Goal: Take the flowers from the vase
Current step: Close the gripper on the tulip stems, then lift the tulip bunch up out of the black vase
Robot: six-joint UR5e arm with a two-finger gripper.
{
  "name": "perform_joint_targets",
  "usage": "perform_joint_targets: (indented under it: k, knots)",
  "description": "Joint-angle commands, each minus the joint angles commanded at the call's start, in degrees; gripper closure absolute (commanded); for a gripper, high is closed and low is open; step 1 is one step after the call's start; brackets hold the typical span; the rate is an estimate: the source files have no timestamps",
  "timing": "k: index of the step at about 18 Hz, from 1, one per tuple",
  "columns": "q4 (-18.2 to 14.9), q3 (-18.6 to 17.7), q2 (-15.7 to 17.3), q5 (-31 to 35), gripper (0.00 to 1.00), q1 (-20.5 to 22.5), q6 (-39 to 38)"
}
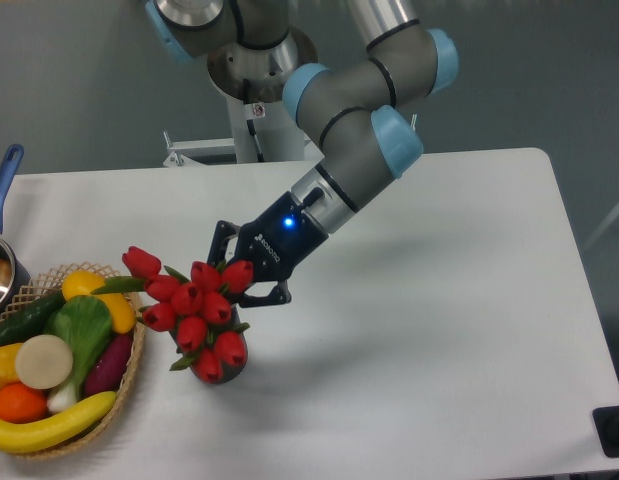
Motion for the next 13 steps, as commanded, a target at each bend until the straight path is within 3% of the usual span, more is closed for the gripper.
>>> perform_joint_targets:
  k: [7, 13]
  knots:
    - [0.4, 0.3, 1.9, -2.8, 0.93, 0.8, -2.0]
    - [0.4, 3.2, 2.3, -4.4, 0.93, 1.5, -6.3]
